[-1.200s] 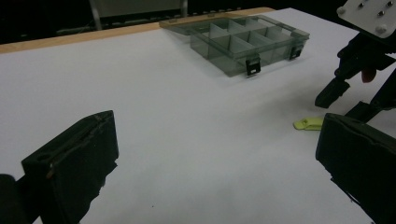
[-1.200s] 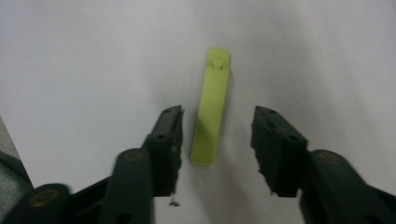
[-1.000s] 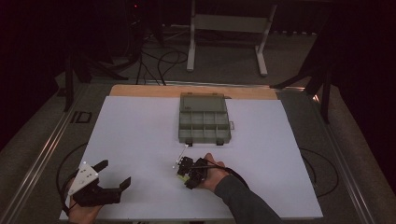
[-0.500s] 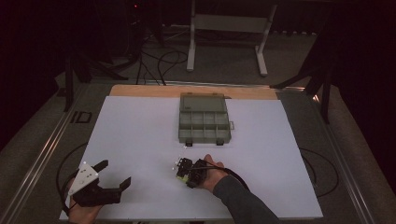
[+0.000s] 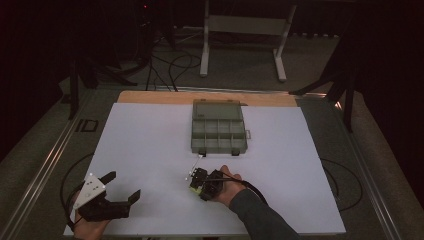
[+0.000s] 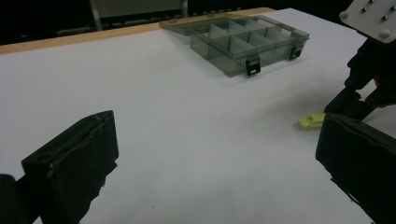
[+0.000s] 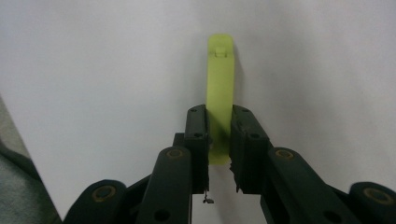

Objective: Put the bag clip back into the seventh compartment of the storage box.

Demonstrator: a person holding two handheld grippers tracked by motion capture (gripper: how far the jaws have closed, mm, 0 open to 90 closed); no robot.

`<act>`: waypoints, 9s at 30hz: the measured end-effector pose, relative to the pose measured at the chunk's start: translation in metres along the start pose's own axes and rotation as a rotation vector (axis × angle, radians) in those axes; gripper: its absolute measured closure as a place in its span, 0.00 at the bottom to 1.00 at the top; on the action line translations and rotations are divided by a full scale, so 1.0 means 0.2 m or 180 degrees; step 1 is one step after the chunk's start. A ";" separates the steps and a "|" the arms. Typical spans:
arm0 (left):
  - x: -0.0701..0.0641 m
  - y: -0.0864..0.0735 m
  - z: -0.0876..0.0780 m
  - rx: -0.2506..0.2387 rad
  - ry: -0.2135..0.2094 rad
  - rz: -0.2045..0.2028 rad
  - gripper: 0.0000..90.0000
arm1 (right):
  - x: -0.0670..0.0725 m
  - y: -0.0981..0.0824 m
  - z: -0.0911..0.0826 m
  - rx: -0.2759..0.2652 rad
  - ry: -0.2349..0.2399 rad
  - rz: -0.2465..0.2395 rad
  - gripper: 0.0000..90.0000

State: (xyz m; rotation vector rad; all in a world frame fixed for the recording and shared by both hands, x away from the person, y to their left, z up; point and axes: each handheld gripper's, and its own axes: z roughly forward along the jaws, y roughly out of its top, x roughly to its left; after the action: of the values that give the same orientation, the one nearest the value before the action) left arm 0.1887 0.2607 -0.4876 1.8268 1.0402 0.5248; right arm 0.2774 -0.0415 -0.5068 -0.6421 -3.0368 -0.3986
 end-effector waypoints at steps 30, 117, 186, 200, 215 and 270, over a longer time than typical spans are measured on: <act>0.00 0.00 0.01 0.0009 -0.0018 0.0008 0.00 | -0.04 0.01 -0.18 -0.0251 -0.0025 0.0231 0.87; -0.01 0.00 0.02 0.0009 -0.0025 0.0018 0.00 | -0.50 -0.03 -0.45 -0.0590 -0.0399 0.1306 0.87; -0.01 0.00 0.03 0.0023 -0.0052 0.0022 0.00 | -0.78 -0.04 -0.32 -0.0483 -0.0470 0.1899 0.87; -0.01 0.00 0.03 0.0025 -0.0055 0.0028 0.00 | -0.82 -0.03 -0.27 -0.0467 -0.0477 0.1968 0.87; -0.01 0.00 0.02 0.0018 -0.0052 0.0025 0.00 | -0.83 -0.01 -0.22 -0.0388 -0.0488 0.2019 0.87; -0.03 -0.01 0.05 0.0034 -0.0081 0.0028 0.00 | -0.36 -0.52 -0.32 -0.1336 -0.0728 0.1395 0.12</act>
State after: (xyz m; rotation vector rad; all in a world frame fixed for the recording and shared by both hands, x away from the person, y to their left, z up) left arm 0.1920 0.2500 -0.4932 1.8436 1.0201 0.5010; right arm 0.2996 -0.1777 -0.4739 -1.4254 -2.8923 -1.0085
